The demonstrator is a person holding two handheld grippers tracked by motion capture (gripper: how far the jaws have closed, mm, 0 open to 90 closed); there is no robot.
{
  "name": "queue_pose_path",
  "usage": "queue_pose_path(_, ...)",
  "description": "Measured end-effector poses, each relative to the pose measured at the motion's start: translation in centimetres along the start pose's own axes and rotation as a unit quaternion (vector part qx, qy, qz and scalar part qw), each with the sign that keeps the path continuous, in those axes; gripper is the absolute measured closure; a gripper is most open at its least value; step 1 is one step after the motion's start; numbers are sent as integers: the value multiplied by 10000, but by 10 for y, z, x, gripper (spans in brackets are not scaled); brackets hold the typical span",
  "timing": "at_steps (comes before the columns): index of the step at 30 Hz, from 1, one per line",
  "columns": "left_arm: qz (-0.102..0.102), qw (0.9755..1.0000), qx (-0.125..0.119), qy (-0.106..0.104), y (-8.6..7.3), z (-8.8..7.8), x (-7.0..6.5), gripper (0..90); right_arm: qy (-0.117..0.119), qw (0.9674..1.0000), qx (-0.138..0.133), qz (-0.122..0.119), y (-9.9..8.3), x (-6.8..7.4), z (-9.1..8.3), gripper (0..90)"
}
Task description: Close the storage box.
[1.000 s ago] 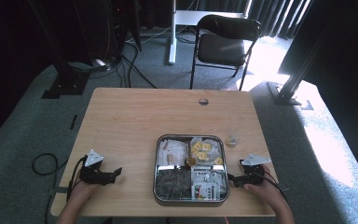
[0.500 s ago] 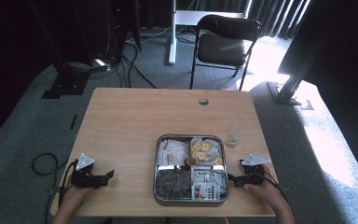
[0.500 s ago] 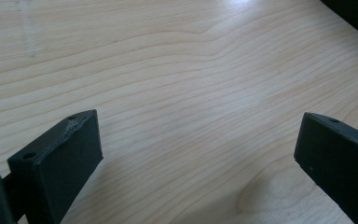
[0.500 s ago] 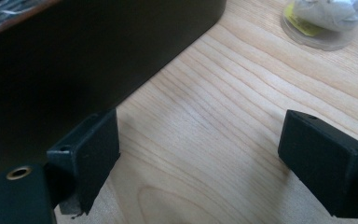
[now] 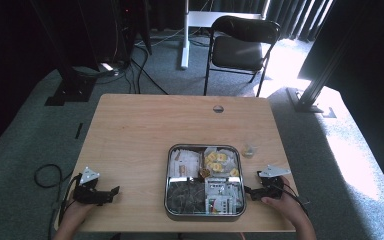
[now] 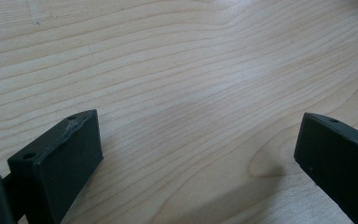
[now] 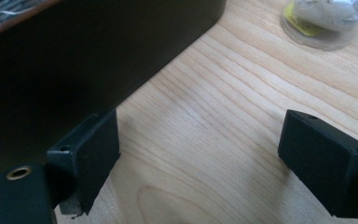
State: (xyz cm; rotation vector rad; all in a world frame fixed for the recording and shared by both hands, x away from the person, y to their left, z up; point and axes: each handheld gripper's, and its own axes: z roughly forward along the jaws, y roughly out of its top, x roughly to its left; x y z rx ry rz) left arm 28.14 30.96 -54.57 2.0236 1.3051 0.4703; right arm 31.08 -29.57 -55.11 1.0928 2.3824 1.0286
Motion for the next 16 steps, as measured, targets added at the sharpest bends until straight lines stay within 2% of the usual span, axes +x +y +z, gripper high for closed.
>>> queue_pose_path(2, 11, 10000, 4, 7, 0, 0, 0, 10, -1, 10000, 0, 0, 0, 0, 0, 120)
queue_pose_path(5, 307, 9992, 139, 204, 1, 3, -7, 10, -3, 10000, 0, 2, 0, 0, 0, 120)
queue_pose_path(16, 259, 9992, 140, 257, 1, 3, -8, 10, -4, 10000, 0, 0, 0, 0, 0, 120)
